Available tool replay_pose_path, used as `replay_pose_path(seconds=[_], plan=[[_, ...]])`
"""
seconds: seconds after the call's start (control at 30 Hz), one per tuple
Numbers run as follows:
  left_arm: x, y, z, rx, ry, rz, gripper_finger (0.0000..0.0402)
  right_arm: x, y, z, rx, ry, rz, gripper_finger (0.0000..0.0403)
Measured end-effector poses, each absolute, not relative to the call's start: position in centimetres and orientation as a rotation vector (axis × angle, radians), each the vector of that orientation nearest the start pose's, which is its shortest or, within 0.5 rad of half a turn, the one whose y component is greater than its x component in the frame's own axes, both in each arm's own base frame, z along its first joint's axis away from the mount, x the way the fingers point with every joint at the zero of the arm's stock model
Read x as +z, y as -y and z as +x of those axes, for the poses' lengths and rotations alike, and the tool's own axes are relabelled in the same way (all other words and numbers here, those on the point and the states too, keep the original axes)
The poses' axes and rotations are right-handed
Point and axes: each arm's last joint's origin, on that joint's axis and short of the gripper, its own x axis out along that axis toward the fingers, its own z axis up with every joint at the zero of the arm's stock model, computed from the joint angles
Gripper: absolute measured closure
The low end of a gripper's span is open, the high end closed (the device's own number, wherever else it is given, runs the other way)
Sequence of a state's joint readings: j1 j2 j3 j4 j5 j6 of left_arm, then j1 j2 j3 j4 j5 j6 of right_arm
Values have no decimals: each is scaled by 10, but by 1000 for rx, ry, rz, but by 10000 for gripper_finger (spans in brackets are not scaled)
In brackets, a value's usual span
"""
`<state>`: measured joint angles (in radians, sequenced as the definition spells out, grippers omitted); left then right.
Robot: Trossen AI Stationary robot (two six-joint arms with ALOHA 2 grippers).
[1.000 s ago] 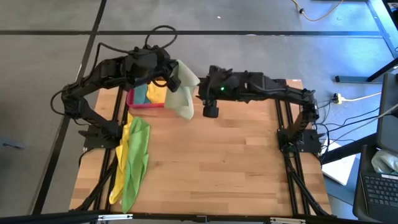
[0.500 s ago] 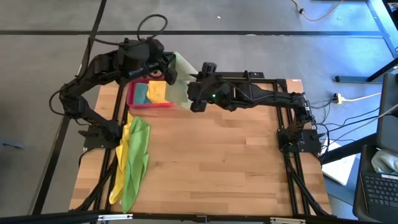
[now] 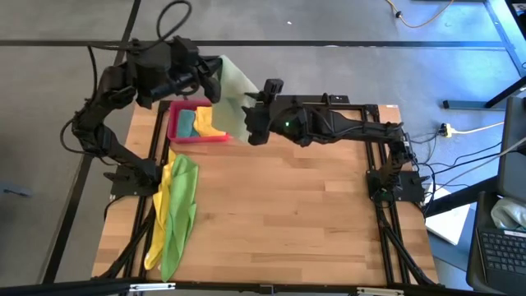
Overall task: Fold microfiber towels
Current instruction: Fold the light green microfiber towel
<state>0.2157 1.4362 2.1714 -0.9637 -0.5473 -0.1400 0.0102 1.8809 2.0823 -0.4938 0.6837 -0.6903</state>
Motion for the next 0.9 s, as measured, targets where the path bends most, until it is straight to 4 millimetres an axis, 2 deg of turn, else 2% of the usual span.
replay_pose_path(seconds=[0.13,0.37,0.5,0.67,0.77,0.9], plan=[[561,-60,201,781,-132,-124,402,439,4,419,-569,-474,-823,206],[569,-50,197,741,-86,-160,402,467,7,420,-704,-285,-896,206],[573,-45,194,720,-67,-168,402,465,7,420,-690,-311,-907,206],[579,-44,188,716,-40,-170,402,460,-12,421,-606,-303,-894,206],[580,-44,187,699,-38,-170,402,456,-17,427,-555,-243,-801,206],[578,-42,188,631,-60,-173,402,450,-14,432,-512,-207,-704,205]])
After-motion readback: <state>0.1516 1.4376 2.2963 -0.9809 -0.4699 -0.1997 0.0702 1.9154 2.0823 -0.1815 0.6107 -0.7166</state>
